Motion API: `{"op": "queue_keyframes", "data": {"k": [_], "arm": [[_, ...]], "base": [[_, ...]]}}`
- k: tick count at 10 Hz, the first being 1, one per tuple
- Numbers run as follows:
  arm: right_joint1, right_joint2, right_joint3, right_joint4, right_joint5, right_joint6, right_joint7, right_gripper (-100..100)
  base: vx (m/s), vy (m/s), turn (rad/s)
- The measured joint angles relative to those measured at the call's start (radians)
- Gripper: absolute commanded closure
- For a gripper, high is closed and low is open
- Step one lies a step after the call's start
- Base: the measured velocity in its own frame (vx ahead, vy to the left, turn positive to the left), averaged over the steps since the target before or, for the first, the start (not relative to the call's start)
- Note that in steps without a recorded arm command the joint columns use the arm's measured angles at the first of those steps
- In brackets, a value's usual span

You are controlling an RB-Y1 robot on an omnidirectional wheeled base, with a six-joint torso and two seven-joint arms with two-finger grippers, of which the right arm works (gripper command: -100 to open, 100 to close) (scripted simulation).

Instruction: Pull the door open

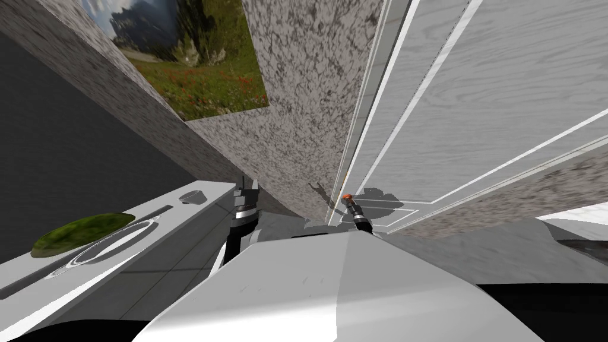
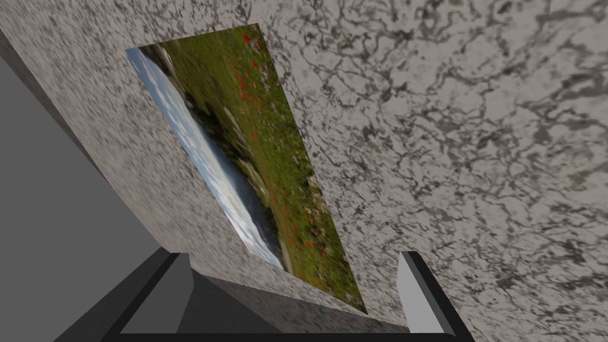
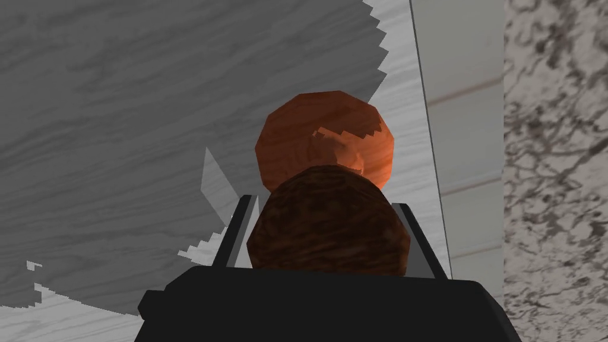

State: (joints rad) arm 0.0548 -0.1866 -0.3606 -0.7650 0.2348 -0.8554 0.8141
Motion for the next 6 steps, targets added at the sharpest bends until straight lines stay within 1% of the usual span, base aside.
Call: {"op": "queue_keyframes", "data": {"k": [5,6], "arm": [[-0.005,-0.007,0.011,0.007,-0.042,-0.002,-0.113,100],[-0.002,-0.008,0.014,0.003,-0.051,0.001,-0.139,100]], "base": [[-0.038,-0.013,0.050],[-0.050,-0.026,0.097]]}}
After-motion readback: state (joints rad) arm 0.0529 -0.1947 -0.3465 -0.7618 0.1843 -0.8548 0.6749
